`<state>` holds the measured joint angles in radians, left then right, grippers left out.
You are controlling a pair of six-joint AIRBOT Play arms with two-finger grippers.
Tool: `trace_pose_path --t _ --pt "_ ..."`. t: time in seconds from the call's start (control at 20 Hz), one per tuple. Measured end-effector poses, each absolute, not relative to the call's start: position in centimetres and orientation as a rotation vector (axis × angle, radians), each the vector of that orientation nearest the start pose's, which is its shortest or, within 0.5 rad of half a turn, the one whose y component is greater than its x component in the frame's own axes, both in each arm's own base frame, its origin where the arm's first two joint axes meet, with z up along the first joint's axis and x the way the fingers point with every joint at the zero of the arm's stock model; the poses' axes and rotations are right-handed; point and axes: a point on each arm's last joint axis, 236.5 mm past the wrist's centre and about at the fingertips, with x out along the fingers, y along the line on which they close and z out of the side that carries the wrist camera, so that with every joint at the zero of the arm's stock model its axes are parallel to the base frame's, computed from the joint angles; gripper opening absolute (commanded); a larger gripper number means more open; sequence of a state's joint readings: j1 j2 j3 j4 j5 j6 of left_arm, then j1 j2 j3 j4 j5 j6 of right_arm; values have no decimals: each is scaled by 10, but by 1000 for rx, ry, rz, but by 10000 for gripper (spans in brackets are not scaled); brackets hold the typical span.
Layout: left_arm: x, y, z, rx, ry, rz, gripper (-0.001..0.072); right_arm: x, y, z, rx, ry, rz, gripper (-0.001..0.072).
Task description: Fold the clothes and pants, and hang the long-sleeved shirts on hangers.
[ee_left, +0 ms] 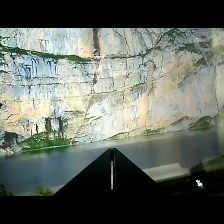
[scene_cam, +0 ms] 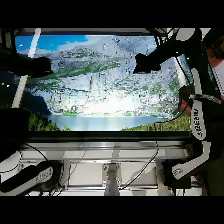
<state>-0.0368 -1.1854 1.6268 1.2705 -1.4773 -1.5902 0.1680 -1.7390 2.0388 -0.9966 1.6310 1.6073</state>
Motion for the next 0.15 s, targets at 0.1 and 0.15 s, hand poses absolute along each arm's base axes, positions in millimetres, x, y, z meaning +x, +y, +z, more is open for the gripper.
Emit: trace_pose_path --t 0.1,0.15 --pt "375 -84 199 -177 1040 -283 14 436 204 122 273 1341 626 36" --pt "375 -85 199 -177 1041 -283 14 437 204 122 273 1341 625 36"
